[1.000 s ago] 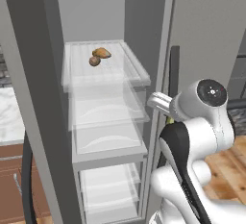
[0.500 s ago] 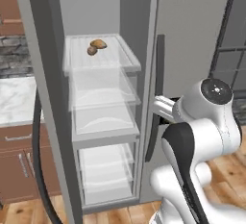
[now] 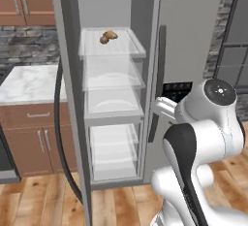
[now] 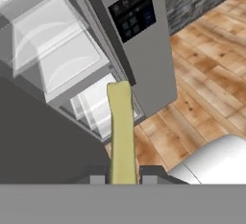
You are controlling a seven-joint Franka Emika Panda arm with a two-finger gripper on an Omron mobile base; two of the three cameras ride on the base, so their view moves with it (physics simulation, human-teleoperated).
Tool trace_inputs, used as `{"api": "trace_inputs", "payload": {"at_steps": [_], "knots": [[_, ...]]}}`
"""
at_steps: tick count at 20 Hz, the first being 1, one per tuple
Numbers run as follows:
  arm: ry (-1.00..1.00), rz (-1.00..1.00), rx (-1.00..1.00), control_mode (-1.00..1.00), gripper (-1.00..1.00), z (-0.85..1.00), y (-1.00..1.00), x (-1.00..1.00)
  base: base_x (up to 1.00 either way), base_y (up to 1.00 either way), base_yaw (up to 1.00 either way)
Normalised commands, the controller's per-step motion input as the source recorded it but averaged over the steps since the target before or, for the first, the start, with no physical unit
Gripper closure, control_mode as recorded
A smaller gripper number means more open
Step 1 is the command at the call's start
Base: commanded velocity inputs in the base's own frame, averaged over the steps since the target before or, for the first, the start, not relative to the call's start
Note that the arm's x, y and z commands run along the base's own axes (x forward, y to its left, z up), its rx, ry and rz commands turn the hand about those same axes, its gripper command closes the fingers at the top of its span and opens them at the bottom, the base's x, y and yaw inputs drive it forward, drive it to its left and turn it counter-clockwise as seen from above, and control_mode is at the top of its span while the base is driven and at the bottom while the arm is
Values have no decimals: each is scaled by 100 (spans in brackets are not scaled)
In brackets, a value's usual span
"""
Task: Pick the egg and butter from the fridge and place them by the bowl for mixing.
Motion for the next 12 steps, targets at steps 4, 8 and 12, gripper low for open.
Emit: {"api": "trace_inputs", "payload": {"at_steps": [4,8,12], "knots": [[0,0,0,100,100,0,0,0,-85,37,22],[0,0,0,100,100,0,0,0,-59,60,2],[0,0,0,100,100,0,0,0,-78,73,-32]]}}
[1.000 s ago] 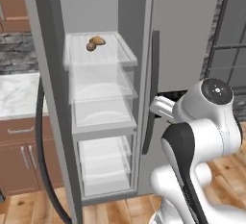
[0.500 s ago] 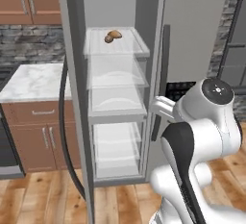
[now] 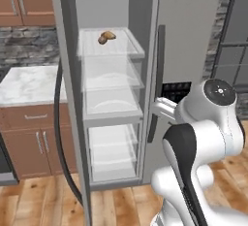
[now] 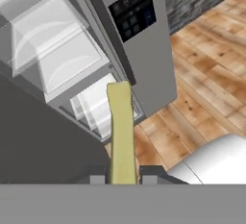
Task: Pick the egg and butter from the fridge and place them by the bowl for mixing.
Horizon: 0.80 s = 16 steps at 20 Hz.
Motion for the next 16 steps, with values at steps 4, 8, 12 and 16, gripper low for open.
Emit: {"api": "trace_inputs", "payload": {"at_steps": [4,8,12,16], "knots": [[0,0,0,100,100,0,0,0,-68,83,-65],[0,0,0,100,100,0,0,0,-83,89,-67],[0,0,0,100,100,0,0,0,-92,83,-68],[0,0,0,100,100,0,0,0,-100,58,-78]]}}
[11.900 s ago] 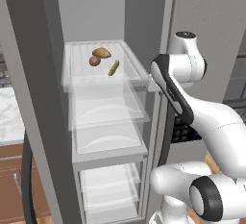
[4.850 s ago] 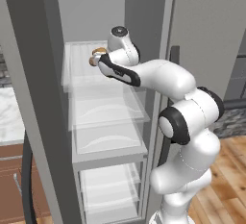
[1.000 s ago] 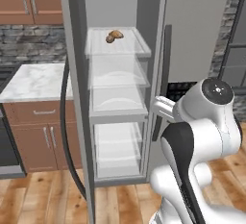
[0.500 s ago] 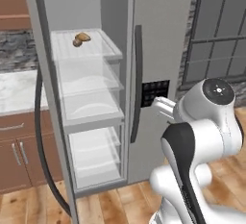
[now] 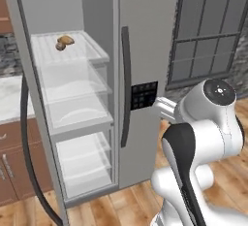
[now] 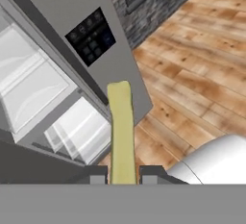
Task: Pick the egg and butter from the fridge and place them by the bowl for mixing.
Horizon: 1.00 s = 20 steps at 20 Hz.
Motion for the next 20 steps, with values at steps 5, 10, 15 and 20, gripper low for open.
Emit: {"api": "trace_inputs", "payload": {"at_steps": [5,10,15,20], "knots": [[0,0,0,100,100,0,0,0,-84,66,-76],[0,0,0,100,100,0,0,0,-6,63,-83],[0,0,0,100,100,0,0,0,-58,100,-6],[0,0,0,100,100,0,0,0,-63,100,29]]}}
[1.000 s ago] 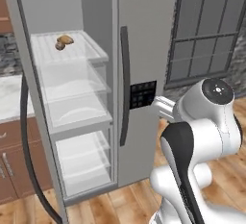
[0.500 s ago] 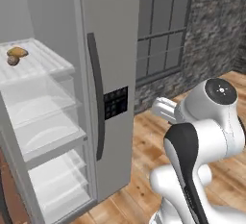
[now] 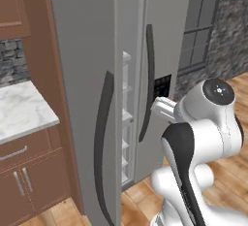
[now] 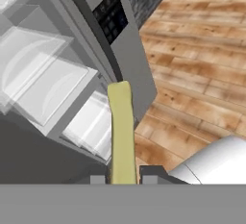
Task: Pick the egg and butter from the fridge and place them by the bowl for mixing.
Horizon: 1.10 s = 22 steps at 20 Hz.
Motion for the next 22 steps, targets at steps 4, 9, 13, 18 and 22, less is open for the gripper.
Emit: {"api": "trace_inputs", "payload": {"at_steps": [4,9,13,18,22], "knots": [[0,0,0,100,100,0,0,0,-97,100,20],[0,0,0,100,100,0,0,0,-100,100,2],[0,0,0,100,100,0,0,0,-100,65,-8],[0,0,0,100,100,0,0,0,-100,13,-66],[0,0,0,100,100,0,0,0,-100,26,-83]]}}
